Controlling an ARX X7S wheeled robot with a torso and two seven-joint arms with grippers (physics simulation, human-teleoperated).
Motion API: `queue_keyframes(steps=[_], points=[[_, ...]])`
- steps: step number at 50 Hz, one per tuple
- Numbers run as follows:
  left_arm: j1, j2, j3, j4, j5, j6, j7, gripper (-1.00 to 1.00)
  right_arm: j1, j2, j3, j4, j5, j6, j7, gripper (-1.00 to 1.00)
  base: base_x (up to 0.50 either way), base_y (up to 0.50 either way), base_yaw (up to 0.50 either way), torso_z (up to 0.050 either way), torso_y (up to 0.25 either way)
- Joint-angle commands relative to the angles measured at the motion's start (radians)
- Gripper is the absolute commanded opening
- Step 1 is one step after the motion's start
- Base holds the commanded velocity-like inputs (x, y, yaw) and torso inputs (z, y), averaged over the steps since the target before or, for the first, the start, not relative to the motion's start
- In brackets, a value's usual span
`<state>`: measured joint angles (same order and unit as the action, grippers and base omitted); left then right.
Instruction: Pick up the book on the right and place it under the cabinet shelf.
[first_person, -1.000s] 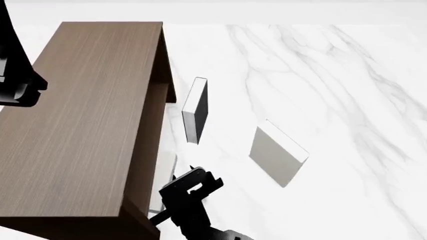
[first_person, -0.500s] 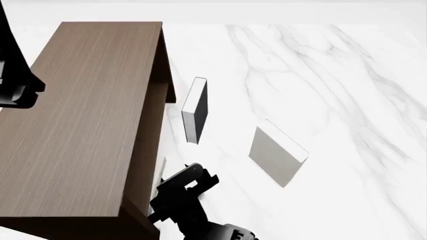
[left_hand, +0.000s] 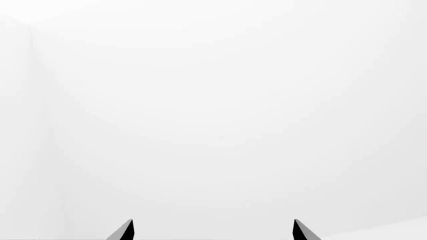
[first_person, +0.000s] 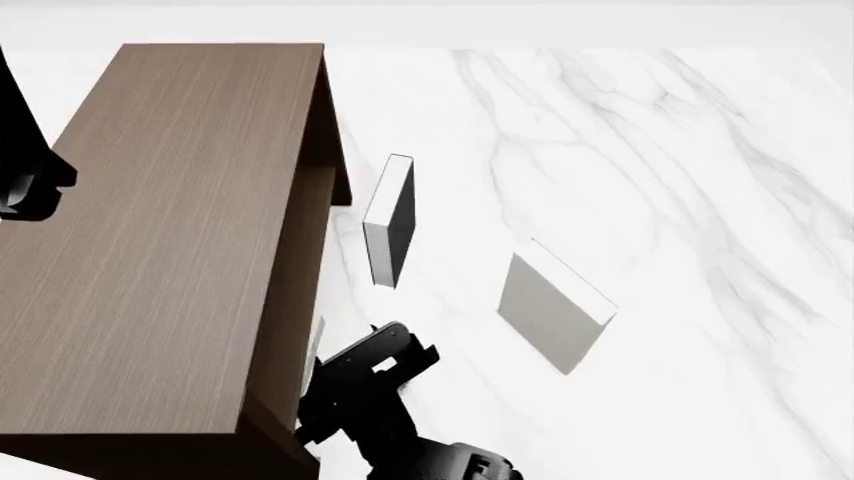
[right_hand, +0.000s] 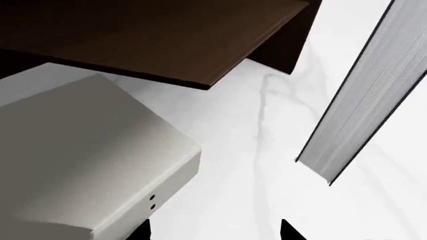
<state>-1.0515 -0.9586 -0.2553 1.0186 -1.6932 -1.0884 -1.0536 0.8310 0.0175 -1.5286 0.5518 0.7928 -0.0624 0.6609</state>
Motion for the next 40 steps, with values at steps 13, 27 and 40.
queue_keyframes(steps=[13,27,40], points=[[0.018,0.019,-0.011,0.009,0.006,-0.009,0.002,1.00,0.025,0.117,0.035,-0.109,0.036,0.021,0.076,1.00,0.00,0.00,0.00,0.000,-0.001],[0.047,0.035,-0.033,0.014,0.025,-0.019,0.019,1.00,0.029,0.190,0.061,-0.191,0.070,0.022,0.081,1.00,0.00,0.00,0.00,0.000,0.000],[0.022,0.043,-0.001,0.000,0.013,-0.028,-0.012,1.00,0.025,0.284,0.085,-0.340,0.103,0.006,0.094,1.00,0.00,0.00,0.00,0.000,0.000]])
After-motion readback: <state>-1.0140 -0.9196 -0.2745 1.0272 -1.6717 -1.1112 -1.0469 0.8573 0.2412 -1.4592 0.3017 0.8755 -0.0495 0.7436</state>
